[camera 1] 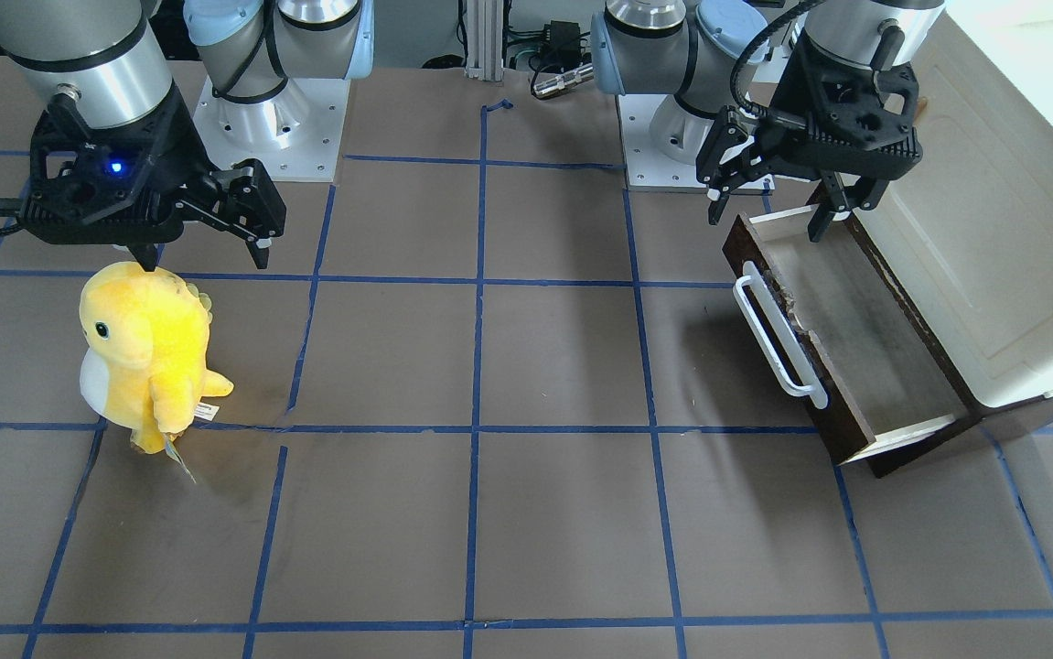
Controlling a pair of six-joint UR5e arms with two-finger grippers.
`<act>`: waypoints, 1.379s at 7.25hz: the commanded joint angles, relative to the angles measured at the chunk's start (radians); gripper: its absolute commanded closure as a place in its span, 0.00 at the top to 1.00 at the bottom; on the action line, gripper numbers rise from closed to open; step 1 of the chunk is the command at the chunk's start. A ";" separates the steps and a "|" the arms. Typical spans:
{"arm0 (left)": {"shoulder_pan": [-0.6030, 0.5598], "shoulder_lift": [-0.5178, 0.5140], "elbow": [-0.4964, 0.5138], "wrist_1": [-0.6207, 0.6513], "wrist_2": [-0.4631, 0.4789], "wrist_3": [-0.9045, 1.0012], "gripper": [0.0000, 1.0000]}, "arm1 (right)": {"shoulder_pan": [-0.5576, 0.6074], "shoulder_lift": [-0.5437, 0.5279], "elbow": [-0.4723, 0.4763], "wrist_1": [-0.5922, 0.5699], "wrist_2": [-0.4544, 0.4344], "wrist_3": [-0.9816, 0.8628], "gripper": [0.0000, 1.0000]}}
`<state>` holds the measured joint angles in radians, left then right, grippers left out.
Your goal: Pull drawer sideways
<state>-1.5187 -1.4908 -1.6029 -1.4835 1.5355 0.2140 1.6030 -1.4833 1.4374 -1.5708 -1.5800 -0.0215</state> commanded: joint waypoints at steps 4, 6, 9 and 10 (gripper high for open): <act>-0.001 0.001 0.003 -0.001 0.009 -0.028 0.98 | 0.000 0.000 0.000 0.000 0.000 0.000 1.00; -0.001 0.003 0.006 -0.011 0.006 -0.036 0.98 | 0.000 0.000 0.000 0.000 0.000 0.000 1.00; -0.001 -0.003 0.004 -0.011 0.005 -0.036 0.98 | 0.000 0.000 0.000 0.000 0.000 0.000 1.00; -0.001 -0.003 0.005 -0.011 0.003 -0.036 0.99 | 0.000 0.000 0.000 0.000 0.000 -0.002 1.00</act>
<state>-1.5201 -1.4932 -1.5988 -1.4940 1.5396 0.1780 1.6030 -1.4834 1.4373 -1.5708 -1.5800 -0.0218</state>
